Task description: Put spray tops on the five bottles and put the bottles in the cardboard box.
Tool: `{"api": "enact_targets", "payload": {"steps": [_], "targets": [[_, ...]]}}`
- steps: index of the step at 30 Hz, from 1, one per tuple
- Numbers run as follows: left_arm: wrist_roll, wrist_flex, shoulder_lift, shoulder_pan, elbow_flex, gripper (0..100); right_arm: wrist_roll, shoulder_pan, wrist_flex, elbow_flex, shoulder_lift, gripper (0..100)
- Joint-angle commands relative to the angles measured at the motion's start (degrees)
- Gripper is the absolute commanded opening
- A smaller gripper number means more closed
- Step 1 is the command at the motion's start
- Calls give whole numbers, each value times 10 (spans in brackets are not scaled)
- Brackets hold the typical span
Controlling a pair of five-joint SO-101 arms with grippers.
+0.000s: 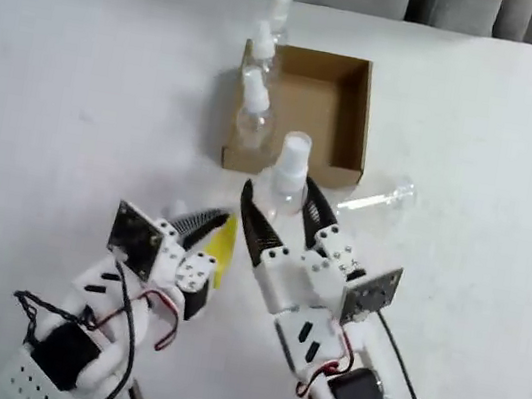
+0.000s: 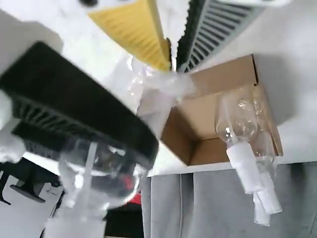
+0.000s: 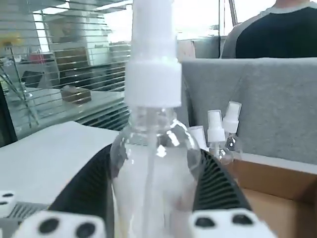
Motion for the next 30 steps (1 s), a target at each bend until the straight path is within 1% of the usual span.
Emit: {"api": "enact_targets", "payload": {"steps": [1,4,12,15,17,21,26,30], "targets": [[-5,3,-6,9,11,21,6,7,-22,-26,17,15],[-25,-3,-6,15,17,21,5,7,-32,-73,84,15],[-29,-5,-6,75,26,20,3,7,-199,-175,395,15],[-29,-5,-6,87,27,20,2,7,-236,-211,486,15],[-31,-9,-6,89,34,20,2,6,-244,-229,521,15],[-35,-103,-3,80,83,20,1,1,-238,-241,536,15],[-40,-107,-7,59,82,20,0,5,-172,-242,487,15],[-40,-107,-4,58,82,20,-45,0,-87,-243,421,15]]}}
